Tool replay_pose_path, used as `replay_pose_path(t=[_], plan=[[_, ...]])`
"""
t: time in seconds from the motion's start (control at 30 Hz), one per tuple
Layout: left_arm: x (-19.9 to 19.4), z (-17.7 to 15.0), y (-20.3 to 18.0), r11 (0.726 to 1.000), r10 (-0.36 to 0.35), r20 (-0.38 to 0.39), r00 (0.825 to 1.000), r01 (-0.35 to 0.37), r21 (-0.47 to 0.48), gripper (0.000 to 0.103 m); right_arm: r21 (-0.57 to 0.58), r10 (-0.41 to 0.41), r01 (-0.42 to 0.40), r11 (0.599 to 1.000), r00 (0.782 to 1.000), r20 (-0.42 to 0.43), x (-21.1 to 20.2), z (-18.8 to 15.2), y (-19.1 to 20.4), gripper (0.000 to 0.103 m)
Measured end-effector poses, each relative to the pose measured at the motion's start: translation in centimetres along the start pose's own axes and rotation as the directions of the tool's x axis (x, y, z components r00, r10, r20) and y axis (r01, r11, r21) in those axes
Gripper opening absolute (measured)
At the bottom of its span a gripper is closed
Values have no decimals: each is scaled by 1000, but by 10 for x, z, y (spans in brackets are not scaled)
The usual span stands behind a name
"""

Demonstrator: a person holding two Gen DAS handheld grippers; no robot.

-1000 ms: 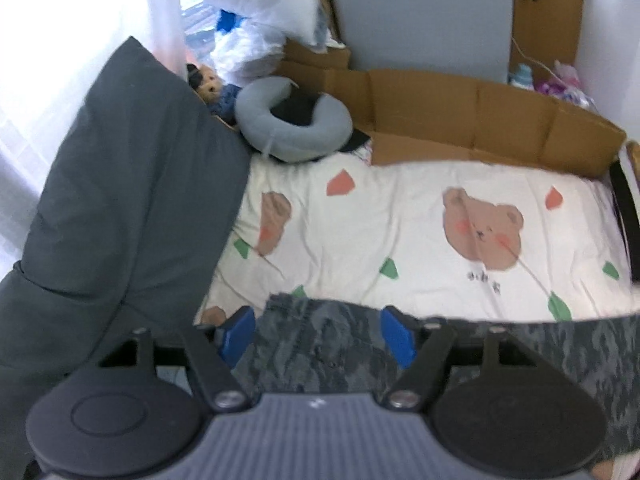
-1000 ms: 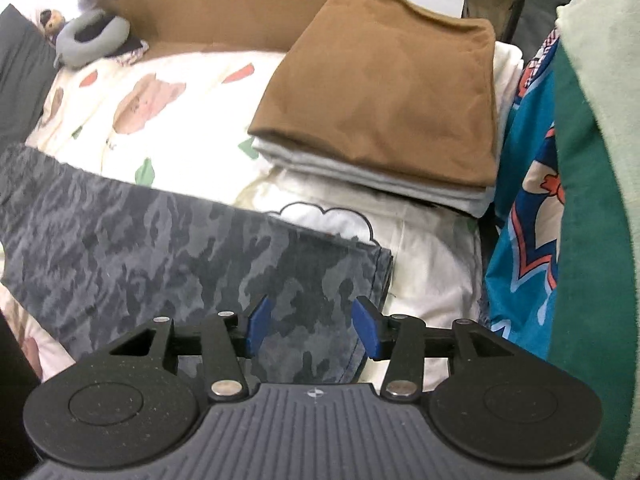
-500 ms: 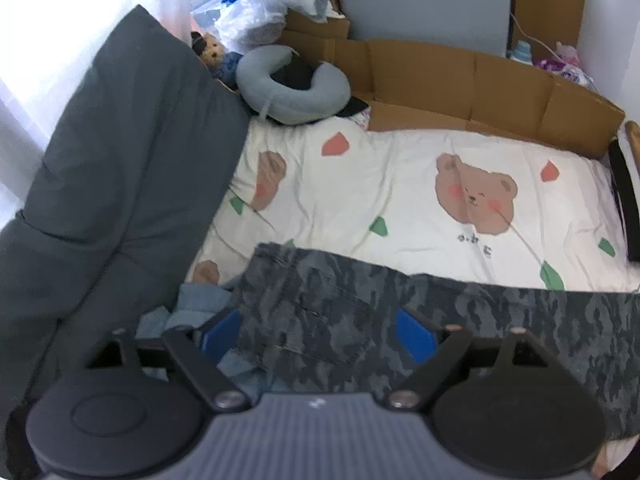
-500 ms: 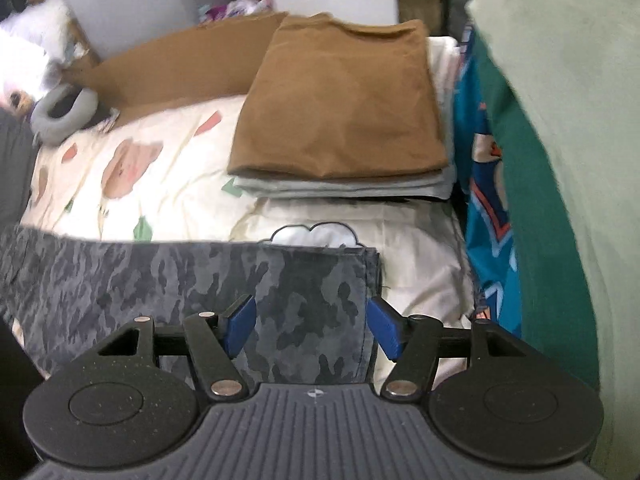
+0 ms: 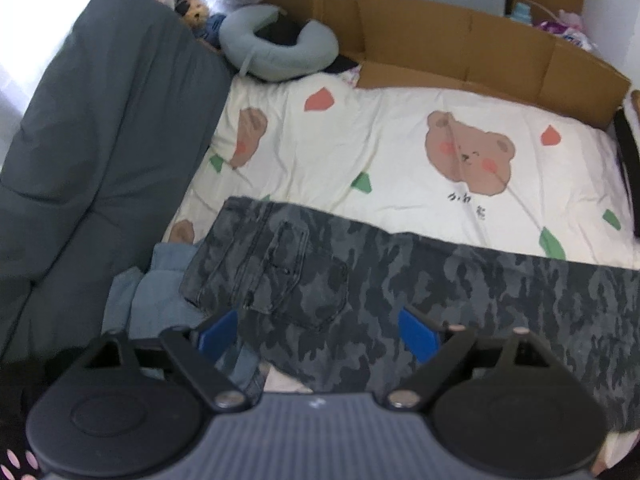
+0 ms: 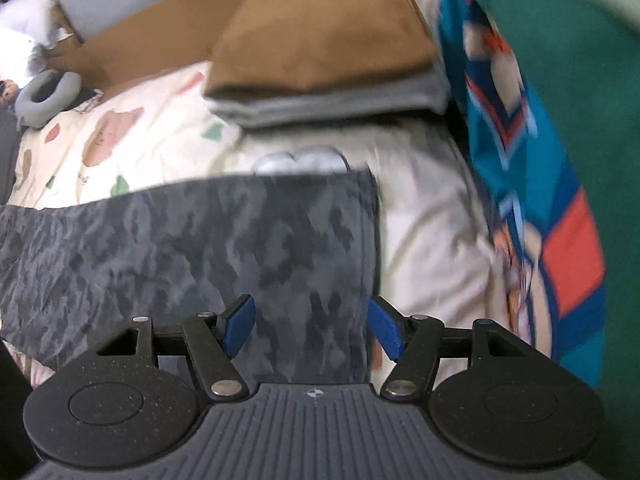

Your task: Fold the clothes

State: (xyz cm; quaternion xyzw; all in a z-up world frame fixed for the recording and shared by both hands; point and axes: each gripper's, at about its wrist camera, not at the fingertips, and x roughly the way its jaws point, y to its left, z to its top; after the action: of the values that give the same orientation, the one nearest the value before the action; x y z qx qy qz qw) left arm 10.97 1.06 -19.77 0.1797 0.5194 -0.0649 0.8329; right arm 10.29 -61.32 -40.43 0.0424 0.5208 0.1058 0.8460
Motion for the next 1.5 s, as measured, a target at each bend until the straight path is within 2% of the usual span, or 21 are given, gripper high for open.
replay_pose_path(t=[0.2,0.37,0.6,0.77,0.93,1.0,1.07,1.1,1.17,1.27,1.5], plan=[[24,-14,-5,1000,21,-57,998,-21,3,89,120,21,-19,993,1000,-21,22,-33,-26,67],[40,-26,-11,1000,17,-88,996,-17,2,89,160,27,-19,987,998,-49,41,-51,-34,67],[54,-40,-17,1000,18,-126,992,-15,20,89,246,57,-38,969,996,-71,66,-60,-47,66],[57,-43,-22,999,5,-127,992,-1,33,89,249,87,-55,967,989,-119,83,-65,-53,66],[61,-49,-27,999,9,-130,991,-3,43,89,266,92,-55,962,987,-132,94,-69,-57,67],[63,-50,-27,999,5,-133,991,0,38,89,281,121,-80,956,983,-134,94,-68,-57,67],[65,-53,-27,999,2,-136,991,3,34,89,301,156,-109,947,978,-137,94,-67,-58,60],[67,-54,-27,999,0,-137,991,4,32,89,307,167,-118,944,976,-138,94,-67,-58,60],[70,-57,-27,1000,-2,-143,990,6,24,89,316,178,-126,940,974,-142,93,-67,-57,54],[74,-63,-28,1000,-5,-154,988,7,12,89,351,189,-130,927,972,-140,90,-65,-58,50],[84,-78,-31,1000,-21,-174,985,20,-6,89,361,217,-169,917,971,-97,67,-53,-44,50]])
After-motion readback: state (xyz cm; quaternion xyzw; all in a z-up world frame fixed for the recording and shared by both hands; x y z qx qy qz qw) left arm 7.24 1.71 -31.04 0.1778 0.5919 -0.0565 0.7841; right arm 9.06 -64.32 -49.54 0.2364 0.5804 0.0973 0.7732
